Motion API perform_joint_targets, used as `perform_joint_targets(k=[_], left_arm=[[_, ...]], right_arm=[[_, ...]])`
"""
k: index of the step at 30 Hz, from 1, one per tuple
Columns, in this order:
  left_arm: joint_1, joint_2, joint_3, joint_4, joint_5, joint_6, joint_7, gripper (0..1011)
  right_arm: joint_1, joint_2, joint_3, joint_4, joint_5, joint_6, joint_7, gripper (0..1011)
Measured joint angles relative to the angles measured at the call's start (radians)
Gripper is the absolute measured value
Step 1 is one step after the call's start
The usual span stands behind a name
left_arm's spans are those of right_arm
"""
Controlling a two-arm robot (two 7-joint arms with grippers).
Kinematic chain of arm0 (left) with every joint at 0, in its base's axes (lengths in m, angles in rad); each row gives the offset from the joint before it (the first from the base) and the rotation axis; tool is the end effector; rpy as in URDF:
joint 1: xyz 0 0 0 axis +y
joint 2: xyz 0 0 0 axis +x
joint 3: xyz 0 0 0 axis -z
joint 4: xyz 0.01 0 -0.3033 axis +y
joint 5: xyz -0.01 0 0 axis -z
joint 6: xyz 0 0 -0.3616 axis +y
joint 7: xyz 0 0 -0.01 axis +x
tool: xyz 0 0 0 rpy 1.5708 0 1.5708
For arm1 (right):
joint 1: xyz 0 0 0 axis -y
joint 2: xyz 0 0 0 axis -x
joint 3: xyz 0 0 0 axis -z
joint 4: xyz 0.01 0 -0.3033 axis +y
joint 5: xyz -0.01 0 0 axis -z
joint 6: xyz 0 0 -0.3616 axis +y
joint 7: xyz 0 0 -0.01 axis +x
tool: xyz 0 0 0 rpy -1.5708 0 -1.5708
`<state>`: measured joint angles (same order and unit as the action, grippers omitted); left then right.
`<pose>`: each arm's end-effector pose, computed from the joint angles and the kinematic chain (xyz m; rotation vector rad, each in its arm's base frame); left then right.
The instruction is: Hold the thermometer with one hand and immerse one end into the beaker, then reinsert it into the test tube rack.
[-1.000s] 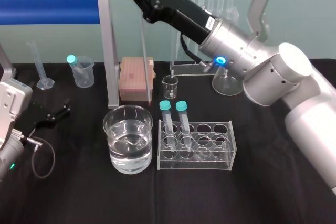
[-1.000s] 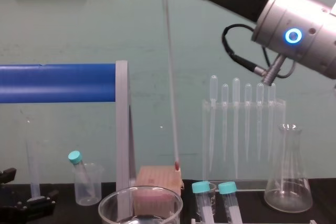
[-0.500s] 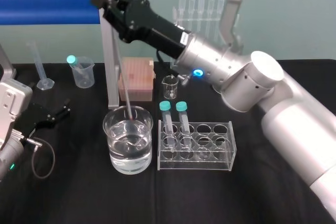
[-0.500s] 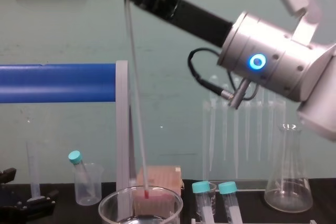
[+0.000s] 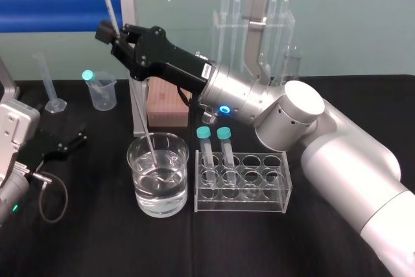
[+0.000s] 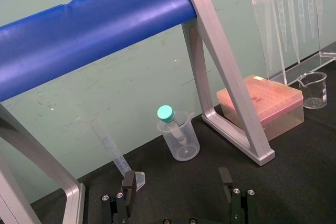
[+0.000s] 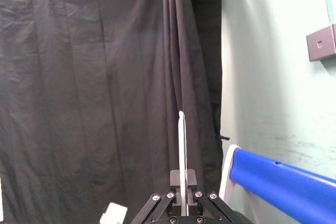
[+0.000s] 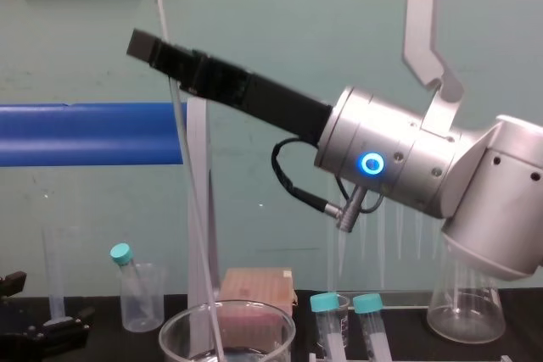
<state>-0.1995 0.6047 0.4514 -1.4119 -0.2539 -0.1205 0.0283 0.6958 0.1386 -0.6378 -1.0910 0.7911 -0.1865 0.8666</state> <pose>0.4101 0.0763 -0.3231 0.3046 -0.2850 1.2480 0.5314 0.1301 -0.2146 0.3847 -0.0251 -0.2443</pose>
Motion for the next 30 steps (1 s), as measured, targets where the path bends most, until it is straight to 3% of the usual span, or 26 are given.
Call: perform_joint_targets(k=[10, 30], left_arm=[[0.0, 0.0, 0.0, 0.0, 0.0, 0.0, 0.0, 1008], [0.0, 0.0, 0.0, 0.0, 0.0, 0.0, 0.0, 1008]], right_arm=[[-0.003, -0.013, 0.0, 0.063, -0.035, -0.01, 0.014, 56], [-0.034, 0.0, -0.004, 0.068, -0.072, 0.011, 0.03, 56]])
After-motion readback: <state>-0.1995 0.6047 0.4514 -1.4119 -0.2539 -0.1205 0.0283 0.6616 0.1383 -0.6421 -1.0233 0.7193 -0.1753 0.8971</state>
